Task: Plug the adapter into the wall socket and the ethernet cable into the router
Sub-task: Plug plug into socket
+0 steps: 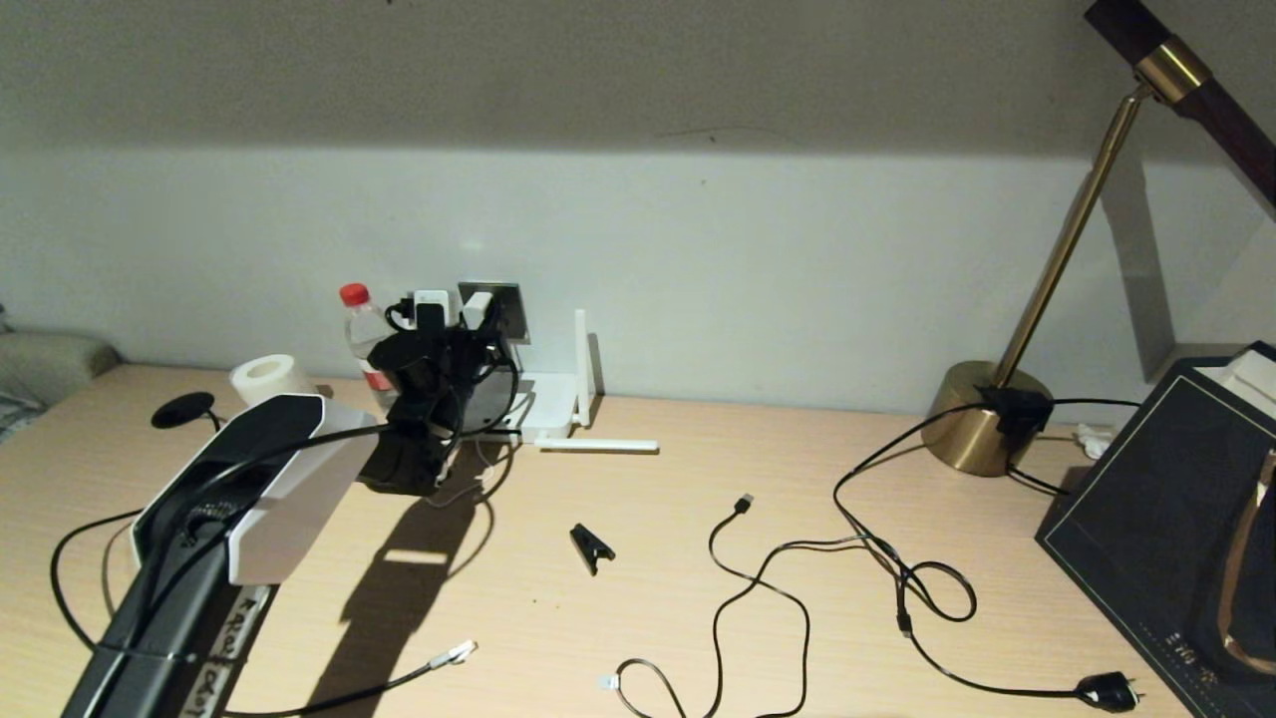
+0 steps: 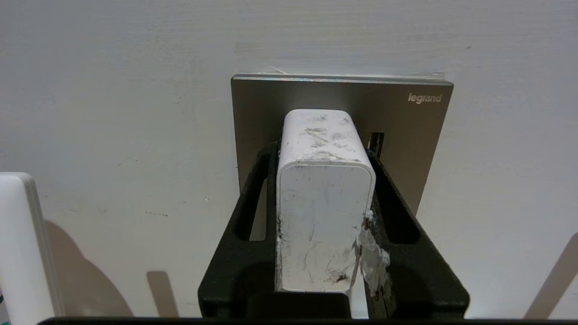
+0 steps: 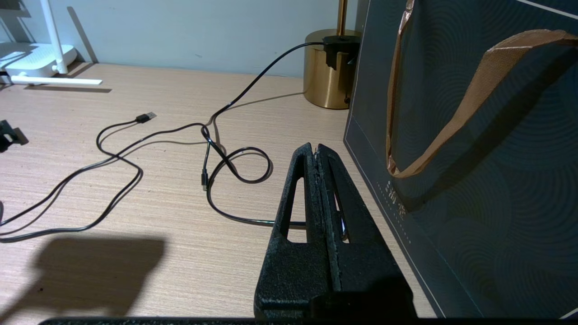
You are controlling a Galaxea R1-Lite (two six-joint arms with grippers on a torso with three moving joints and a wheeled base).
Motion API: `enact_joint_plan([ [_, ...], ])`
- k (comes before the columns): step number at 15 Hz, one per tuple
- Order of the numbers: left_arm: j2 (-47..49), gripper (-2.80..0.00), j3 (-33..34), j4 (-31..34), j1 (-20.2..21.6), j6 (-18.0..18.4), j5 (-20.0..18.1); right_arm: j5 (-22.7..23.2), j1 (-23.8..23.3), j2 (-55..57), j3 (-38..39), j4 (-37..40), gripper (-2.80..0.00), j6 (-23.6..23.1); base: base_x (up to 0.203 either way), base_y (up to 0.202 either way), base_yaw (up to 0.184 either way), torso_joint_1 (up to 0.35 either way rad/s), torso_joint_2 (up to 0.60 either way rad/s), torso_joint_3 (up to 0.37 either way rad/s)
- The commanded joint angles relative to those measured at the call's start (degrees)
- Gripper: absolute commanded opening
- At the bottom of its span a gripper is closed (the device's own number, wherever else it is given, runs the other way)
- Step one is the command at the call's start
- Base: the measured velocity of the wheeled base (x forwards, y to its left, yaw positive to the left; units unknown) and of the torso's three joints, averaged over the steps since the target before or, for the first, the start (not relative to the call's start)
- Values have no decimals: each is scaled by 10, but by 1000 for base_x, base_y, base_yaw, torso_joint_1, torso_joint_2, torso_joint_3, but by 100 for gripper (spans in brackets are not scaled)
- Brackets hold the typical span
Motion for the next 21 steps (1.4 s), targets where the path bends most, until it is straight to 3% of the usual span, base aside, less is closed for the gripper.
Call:
enact_joint_plan([
  [1,6,-280,-1,-5,0,0,0,0,0,0,20,0,-280,0,0,0,0,0,0,0],
  [10,2,-280,-18,-7,-1,0,0,0,0,0,20,0,-280,0,0,0,0,0,0,0],
  [11,2,0,-18,-7,-1,-1,0,0,0,0,20,0,-280,0,0,0,0,0,0,0],
  [21,-5,0,-17,-17,-2,0,2,0,0,0,20,0,-280,0,0,0,0,0,0,0],
])
